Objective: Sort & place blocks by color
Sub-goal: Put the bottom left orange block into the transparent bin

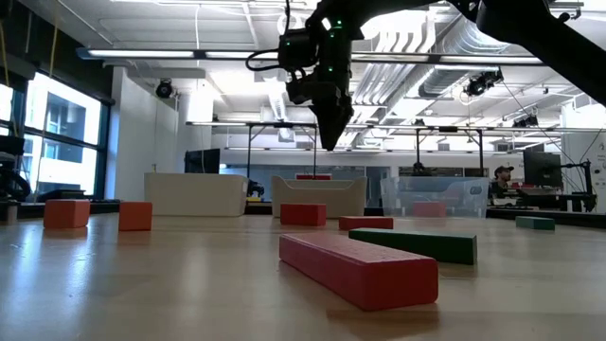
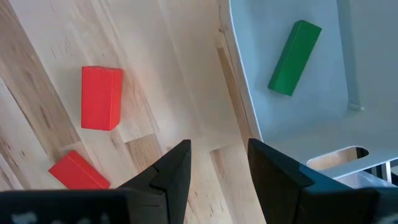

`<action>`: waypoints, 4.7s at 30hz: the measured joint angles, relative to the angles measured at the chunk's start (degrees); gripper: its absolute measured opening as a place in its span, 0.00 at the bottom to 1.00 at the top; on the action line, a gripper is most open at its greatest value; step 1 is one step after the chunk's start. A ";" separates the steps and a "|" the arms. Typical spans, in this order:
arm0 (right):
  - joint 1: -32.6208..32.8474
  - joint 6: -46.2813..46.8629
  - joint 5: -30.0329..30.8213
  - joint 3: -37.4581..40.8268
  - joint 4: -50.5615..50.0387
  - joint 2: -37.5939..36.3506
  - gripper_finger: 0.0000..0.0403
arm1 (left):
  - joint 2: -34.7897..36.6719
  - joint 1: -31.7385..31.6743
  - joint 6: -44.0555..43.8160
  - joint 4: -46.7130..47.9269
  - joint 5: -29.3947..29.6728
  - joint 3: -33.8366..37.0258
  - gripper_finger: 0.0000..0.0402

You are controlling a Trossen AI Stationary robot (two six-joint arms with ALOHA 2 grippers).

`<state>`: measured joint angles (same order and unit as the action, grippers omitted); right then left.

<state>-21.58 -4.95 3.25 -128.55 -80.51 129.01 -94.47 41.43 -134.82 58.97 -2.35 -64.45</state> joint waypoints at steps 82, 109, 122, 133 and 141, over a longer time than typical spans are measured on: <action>5.23 2.13 -17.06 0.00 -0.79 -0.02 0.37 | 1.45 2.49 10.45 0.87 18.63 0.00 0.27; 16.56 -4.43 -30.80 0.00 9.27 -0.02 0.37 | 24.30 -6.93 55.65 2.96 31.76 -0.02 0.28; 16.72 -11.22 -29.79 0.00 12.32 -0.02 0.38 | 29.63 -14.51 71.59 2.90 31.14 -0.04 0.28; 15.44 -18.13 -21.66 -3.16 15.59 -0.02 0.52 | 31.86 -22.81 81.06 2.89 27.81 -0.07 0.28; 13.51 -24.42 -23.46 -5.97 17.69 -2.80 0.54 | 32.07 -28.46 86.94 2.59 26.88 -0.07 0.28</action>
<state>-8.08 -29.37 -20.22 -134.52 -62.82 126.21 -62.39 12.97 -47.89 61.56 24.53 -64.51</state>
